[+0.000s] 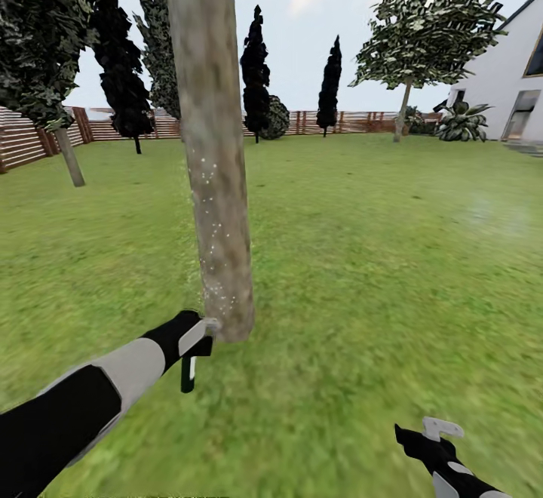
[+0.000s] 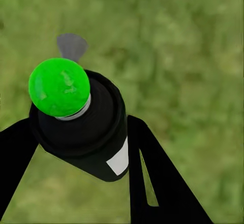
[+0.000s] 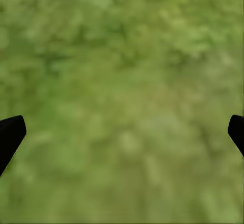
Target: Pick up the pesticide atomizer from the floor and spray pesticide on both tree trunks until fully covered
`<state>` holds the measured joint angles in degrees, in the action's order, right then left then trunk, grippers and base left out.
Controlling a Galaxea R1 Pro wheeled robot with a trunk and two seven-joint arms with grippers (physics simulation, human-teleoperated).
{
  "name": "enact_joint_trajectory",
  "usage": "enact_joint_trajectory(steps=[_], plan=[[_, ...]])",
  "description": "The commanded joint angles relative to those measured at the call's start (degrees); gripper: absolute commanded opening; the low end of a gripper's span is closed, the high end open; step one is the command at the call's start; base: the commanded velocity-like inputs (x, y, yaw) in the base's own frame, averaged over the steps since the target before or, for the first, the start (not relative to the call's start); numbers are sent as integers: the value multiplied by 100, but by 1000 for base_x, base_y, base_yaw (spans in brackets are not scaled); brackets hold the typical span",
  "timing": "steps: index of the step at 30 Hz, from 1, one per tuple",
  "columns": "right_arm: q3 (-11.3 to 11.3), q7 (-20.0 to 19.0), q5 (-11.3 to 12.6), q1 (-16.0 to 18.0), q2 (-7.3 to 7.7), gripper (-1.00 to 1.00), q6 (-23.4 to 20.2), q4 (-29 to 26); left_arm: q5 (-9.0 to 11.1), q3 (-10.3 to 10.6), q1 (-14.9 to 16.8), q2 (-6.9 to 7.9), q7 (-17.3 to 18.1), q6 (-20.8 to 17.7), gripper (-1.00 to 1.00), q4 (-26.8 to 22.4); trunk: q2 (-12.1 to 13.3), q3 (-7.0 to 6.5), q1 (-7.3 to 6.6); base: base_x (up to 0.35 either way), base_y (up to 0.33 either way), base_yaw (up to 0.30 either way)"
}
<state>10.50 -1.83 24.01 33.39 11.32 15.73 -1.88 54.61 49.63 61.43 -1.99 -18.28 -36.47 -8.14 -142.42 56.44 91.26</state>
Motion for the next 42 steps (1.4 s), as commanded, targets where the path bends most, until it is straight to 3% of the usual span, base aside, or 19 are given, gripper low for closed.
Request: enact_joint_trajectory(steps=[1,7,34,42], plan=[[43,-19,60,1,2,100,17,3,61,27,-55,20,-44,115,-100,-6,-3,6,-2,0,-257,110],[48,-19,60,3,-23,100,17,3,59,30,-146,52,-49,345,-100,-3,-3,6,-2,0,-298,74],[49,-19,60,3,-42,100,17,3,59,30,-149,17,-53,351,-100,-11,-3,6,-2,55,-318,188],[49,-15,53,5,-23,100,14,4,59,30,-149,10,-53,351,-100,-12,-3,6,-2,0,-327,39]])
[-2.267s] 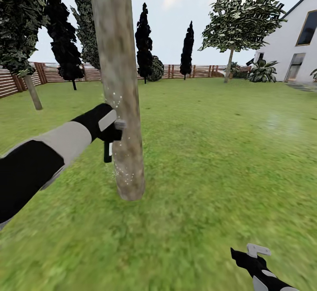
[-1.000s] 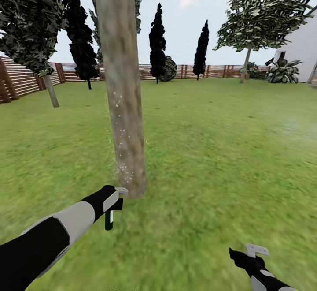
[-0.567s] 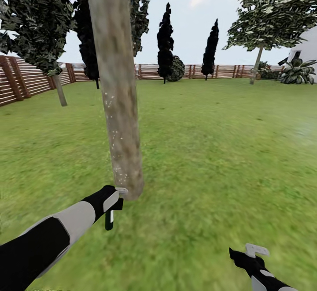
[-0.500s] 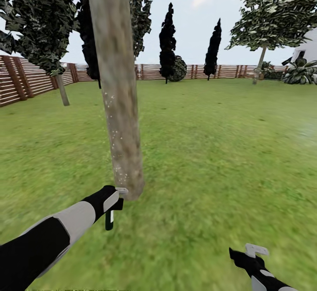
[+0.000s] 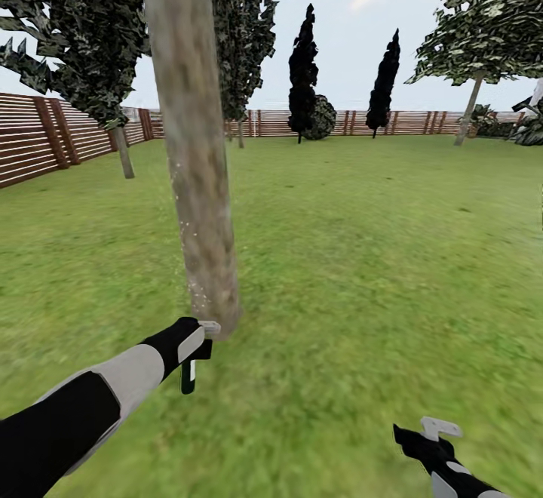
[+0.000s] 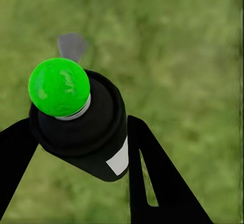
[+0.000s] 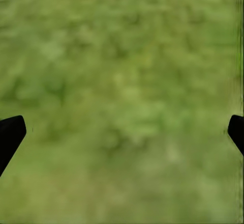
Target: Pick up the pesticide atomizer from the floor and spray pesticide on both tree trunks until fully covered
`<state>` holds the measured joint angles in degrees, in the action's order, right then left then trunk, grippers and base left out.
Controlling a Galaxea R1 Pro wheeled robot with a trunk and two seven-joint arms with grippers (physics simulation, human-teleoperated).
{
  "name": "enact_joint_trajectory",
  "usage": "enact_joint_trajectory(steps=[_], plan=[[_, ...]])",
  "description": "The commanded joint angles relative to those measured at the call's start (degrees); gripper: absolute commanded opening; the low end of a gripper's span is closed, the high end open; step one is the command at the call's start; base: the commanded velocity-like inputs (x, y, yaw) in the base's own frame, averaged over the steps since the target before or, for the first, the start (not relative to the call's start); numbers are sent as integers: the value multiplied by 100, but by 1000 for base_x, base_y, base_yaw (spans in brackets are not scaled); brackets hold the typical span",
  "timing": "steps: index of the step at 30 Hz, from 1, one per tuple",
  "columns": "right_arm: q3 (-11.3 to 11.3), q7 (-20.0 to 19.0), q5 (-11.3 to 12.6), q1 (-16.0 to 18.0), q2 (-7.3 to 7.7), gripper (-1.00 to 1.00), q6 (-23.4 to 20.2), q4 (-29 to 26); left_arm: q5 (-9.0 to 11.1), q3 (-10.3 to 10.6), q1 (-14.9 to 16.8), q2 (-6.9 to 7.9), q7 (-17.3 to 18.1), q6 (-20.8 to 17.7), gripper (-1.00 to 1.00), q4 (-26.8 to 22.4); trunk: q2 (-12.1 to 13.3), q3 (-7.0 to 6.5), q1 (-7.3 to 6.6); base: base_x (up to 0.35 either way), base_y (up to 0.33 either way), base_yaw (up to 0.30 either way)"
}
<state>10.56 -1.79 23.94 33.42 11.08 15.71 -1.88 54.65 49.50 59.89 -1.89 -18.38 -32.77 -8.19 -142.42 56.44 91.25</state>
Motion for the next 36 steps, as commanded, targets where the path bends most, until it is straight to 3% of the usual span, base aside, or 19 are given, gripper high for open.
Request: enact_joint_trajectory(steps=[1,9,24,36], plan=[[43,-21,63,2,5,100,18,1,55,43,5,-2,-43,-19,-100,-7,-3,6,-1,0,-327,0],[42,-23,67,0,-18,100,19,2,55,43,5,4,-51,-19,-100,-7,-3,8,-1,0,-324,133],[43,-23,67,1,-23,100,20,3,54,43,5,1,-61,-27,-100,-7,-3,8,-1,7,-31,263],[43,-23,65,0,-27,100,20,3,55,43,5,-2,-61,-28,-100,-7,-3,8,-1,123,-275,124]])
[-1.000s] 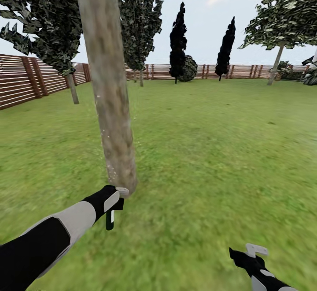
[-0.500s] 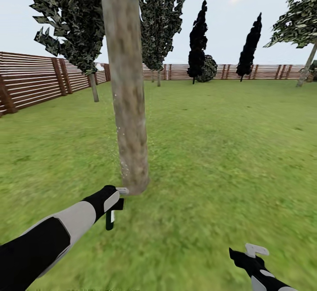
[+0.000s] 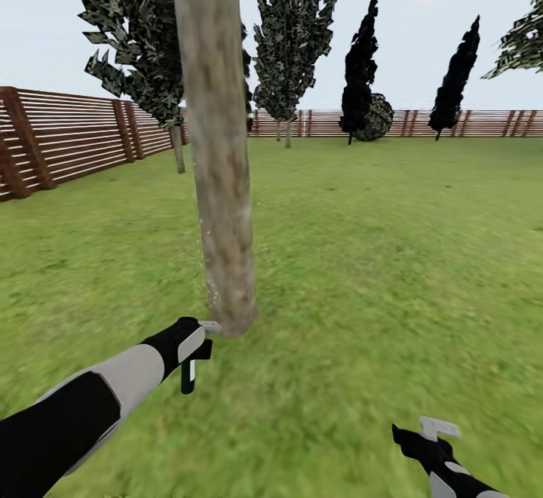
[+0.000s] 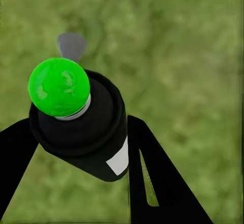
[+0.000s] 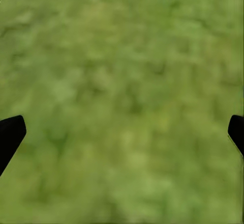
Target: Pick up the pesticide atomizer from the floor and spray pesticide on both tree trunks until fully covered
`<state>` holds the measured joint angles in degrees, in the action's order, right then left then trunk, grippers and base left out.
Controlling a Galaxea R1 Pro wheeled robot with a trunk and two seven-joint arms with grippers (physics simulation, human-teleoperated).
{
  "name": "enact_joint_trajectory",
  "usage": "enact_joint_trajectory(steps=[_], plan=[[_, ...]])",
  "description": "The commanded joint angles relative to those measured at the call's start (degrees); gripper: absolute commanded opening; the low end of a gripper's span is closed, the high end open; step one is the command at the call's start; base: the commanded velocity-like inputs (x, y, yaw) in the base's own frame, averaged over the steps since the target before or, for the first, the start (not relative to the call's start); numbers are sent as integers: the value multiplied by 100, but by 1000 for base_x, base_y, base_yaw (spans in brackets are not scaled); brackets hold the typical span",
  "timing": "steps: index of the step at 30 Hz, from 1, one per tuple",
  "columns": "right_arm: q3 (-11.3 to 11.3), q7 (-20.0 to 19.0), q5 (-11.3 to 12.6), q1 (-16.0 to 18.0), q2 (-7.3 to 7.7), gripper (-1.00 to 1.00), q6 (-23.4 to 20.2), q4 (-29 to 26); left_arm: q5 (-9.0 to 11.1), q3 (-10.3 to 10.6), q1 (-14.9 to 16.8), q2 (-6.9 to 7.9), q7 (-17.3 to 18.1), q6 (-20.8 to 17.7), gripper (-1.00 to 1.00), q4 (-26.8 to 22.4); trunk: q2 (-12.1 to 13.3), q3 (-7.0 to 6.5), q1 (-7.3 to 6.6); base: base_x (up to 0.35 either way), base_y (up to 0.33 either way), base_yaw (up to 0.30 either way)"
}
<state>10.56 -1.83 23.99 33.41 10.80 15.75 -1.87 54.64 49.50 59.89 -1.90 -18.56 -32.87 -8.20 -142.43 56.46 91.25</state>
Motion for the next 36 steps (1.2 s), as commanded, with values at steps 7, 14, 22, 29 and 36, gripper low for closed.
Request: enact_joint_trajectory(steps=[7,14,22,29,36], plan=[[47,-19,53,1,1,100,16,2,56,42,6,3,-42,-18,-100,-6,-3,6,-1,60,-295,188],[42,-19,60,0,18,100,16,2,17,17,49,217,-31,79,-100,-113,-3,6,-1,24,-37,9],[42,-19,62,2,19,100,16,2,-892,-1,1094,684,-35,-2291,-100,-1566,-3,6,-1,0,0,0],[42,-19,59,0,19,100,16,2,-901,-2,1672,683,15,-2398,-100,-1614,-3,6,-1,0,0,0],[42,-19,61,1,19,100,16,2,-887,-2,2494,674,80,-2429,-100,-1607,-3,6,-1,0,0,0]])
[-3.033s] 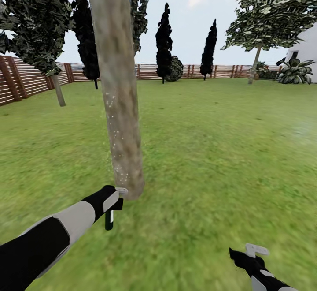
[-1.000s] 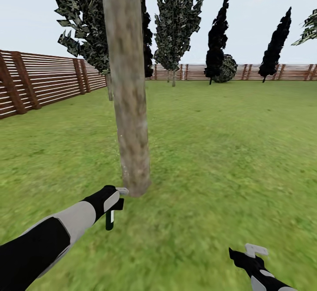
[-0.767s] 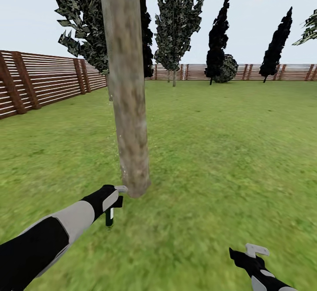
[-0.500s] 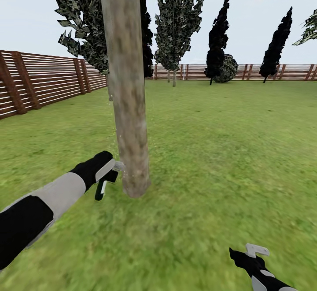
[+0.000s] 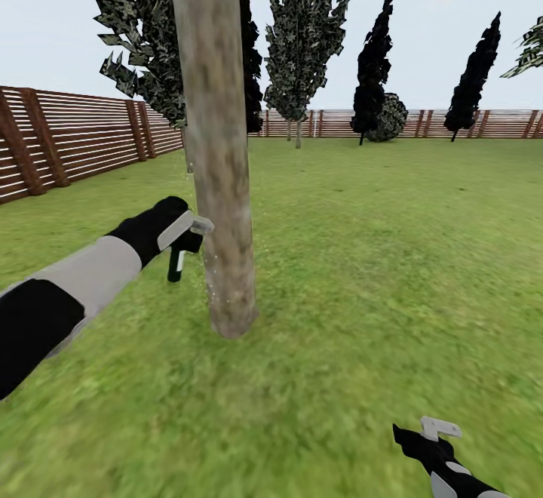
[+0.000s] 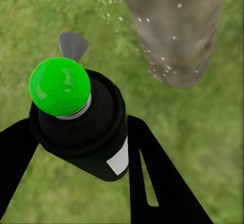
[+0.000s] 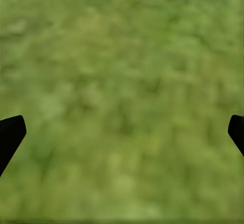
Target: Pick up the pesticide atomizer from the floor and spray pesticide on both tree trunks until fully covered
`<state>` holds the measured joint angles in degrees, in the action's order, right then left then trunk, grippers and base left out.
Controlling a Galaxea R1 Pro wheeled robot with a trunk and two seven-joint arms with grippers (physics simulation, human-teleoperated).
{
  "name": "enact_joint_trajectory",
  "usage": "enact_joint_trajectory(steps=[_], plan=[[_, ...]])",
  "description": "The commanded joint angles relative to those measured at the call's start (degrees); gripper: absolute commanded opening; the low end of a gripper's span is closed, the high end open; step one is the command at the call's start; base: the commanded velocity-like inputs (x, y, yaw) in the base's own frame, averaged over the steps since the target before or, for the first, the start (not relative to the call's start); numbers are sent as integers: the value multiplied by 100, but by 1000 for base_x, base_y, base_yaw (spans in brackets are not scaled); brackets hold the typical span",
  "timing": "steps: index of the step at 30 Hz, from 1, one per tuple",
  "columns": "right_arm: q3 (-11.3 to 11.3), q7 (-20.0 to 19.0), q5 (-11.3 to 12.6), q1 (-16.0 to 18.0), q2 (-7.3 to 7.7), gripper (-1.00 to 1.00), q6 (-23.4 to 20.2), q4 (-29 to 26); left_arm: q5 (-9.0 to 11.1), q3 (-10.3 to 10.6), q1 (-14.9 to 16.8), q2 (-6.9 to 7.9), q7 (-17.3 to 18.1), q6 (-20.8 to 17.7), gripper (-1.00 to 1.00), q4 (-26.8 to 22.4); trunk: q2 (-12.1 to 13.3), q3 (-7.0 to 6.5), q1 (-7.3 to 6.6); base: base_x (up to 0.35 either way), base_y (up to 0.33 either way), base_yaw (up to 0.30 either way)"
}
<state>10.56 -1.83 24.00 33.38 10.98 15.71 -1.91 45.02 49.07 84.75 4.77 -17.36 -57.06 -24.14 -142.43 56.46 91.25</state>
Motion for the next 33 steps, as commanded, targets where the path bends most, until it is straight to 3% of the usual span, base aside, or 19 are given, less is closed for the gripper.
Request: enact_joint_trajectory(steps=[1,8,16,23,26,29,31,33], plan=[[42,-19,60,4,1,100,20,7,76,41,117,5,-40,-13,-100,-12,-2,6,-1,0,0,0],[42,-19,56,3,1,100,20,7,89,41,1038,-2,38,-42,-100,-2,-2,6,-1,0,0,0],[41,-19,60,3,2,100,20,7,95,41,1628,-28,275,-59,-100,15,-2,6,-1,0,0,0],[39,-19,60,5,17,100,20,7,104,105,1683,-66,372,-68,-100,74,-2,6,-1,0,0,0],[41,-19,59,3,18,100,20,7,97,111,1661,-63,445,-69,-100,431,-2,6,-1,0,0,0],[41,-19,60,3,18,100,20,7,95,177,1633,-44,1046,-56,-100,567,-2,6,-1,0,0,0],[42,-19,57,4,18,100,20,7,95,400,1524,-45,1311,-48,-100,672,-2,6,-1,0,0,0],[42,-19,60,4,18,100,20,7,87,674,1220,-46,1859,-35,-100,713,-2,6,-1,0,0,0]])
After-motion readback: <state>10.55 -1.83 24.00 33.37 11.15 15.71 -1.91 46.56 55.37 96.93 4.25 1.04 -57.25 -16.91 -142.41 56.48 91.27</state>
